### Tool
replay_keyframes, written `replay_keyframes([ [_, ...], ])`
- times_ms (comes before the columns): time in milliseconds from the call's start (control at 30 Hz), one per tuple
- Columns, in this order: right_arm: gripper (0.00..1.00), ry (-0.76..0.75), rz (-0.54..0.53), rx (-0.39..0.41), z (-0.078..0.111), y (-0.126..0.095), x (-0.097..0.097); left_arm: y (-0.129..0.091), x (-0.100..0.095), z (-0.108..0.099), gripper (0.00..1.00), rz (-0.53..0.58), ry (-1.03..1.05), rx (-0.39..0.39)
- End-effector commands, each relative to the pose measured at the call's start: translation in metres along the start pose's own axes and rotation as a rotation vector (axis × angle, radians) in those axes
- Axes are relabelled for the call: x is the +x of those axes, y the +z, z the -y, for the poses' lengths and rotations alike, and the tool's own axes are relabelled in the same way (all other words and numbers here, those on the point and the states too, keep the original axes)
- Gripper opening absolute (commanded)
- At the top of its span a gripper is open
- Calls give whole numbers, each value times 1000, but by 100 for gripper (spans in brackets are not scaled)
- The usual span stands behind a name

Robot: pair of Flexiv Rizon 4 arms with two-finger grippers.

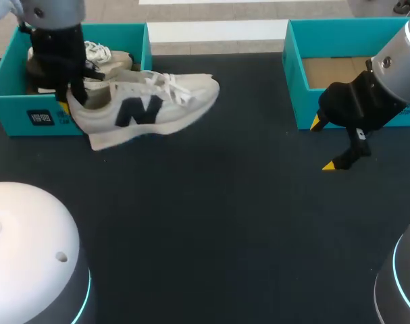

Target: Take the shoe out of the shoebox, open the shoe tongue, remove and reinsert the insole, then place the shoe into the shoebox

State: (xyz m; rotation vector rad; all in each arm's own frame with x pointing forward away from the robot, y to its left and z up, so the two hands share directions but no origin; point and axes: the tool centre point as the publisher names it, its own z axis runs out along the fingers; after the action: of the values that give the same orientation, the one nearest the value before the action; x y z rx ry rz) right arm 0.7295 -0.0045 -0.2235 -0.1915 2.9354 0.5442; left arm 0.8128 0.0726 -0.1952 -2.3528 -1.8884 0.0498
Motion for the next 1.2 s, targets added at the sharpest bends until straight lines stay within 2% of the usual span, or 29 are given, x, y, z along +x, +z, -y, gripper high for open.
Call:
replay_keyframes([
  [33,100,1,0,3,0,2,-1,2,-8,5,0,8,28,3],
  [633,100,1,0,3,0,2,-1,2,-8,5,0,8,28,3],
  [700,100,1,0,3,0,2,-1,6,-18,13,0,-74,4,-49],
  [867,100,1,0,3,0,2,-1,14,-43,26,0,-154,-8,-104],
  [900,100,1,0,3,0,2,-1,16,-49,29,0,-169,-14,-134],
  [1200,100,1,0,3,0,2,-1,33,-95,40,0,-144,44,-135],
])
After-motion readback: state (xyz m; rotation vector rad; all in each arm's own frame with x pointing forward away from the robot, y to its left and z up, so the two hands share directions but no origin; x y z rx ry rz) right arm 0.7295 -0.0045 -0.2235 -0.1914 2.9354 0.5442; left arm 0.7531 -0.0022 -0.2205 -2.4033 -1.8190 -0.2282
